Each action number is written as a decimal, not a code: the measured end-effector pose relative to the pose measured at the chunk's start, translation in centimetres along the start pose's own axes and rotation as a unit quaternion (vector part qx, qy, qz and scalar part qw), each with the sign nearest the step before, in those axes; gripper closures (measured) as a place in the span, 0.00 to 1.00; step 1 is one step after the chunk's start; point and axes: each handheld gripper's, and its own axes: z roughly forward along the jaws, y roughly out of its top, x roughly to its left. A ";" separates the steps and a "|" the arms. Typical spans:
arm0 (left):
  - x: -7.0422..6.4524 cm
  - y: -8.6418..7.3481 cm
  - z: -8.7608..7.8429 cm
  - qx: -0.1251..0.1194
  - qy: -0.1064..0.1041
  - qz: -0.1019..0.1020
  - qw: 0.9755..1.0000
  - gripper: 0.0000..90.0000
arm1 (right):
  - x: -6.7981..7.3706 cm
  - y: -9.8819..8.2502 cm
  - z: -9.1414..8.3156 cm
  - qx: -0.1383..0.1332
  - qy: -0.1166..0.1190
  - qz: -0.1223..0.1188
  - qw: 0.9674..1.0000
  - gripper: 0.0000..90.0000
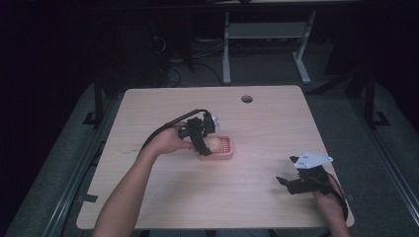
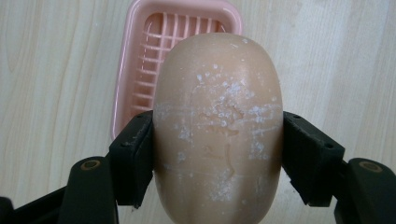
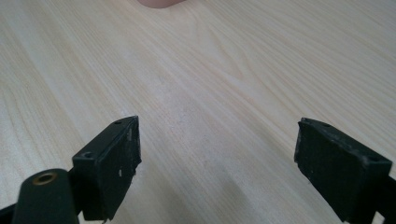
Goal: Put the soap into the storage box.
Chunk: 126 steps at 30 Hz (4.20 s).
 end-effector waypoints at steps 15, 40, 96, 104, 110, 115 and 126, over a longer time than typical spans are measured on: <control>1.4 0.9 0.9 -0.006 -0.002 -0.010 1.000 0.36 | -0.1 -0.1 -0.1 -0.001 0.001 0.004 1.000 0.16; 2.7 1.7 3.9 0.001 -0.005 -0.017 1.000 0.36 | -0.1 -0.2 -0.2 0.000 0.001 0.008 1.000 0.16; 2.7 2.1 4.3 -0.003 -0.002 -0.013 1.000 0.30 | -0.1 -0.2 -0.2 0.000 0.003 0.008 1.000 0.16; 2.5 1.9 3.8 -0.003 -0.005 -0.013 1.000 0.30 | -0.1 -0.2 -0.2 -0.001 0.002 0.009 1.000 0.16; 2.1 1.8 3.4 -0.004 -0.002 -0.010 1.000 0.30 | -0.1 -0.2 -0.1 0.002 0.004 0.009 1.000 0.16; 1.7 1.6 2.8 -0.004 0.001 -0.006 1.000 0.30 | 0.0 -0.1 0.0 0.003 0.004 0.006 1.000 0.16; 1.1 1.1 2.4 -0.006 0.001 -0.010 1.000 0.29 | 0.1 0.0 0.1 0.003 0.002 0.002 1.000 0.16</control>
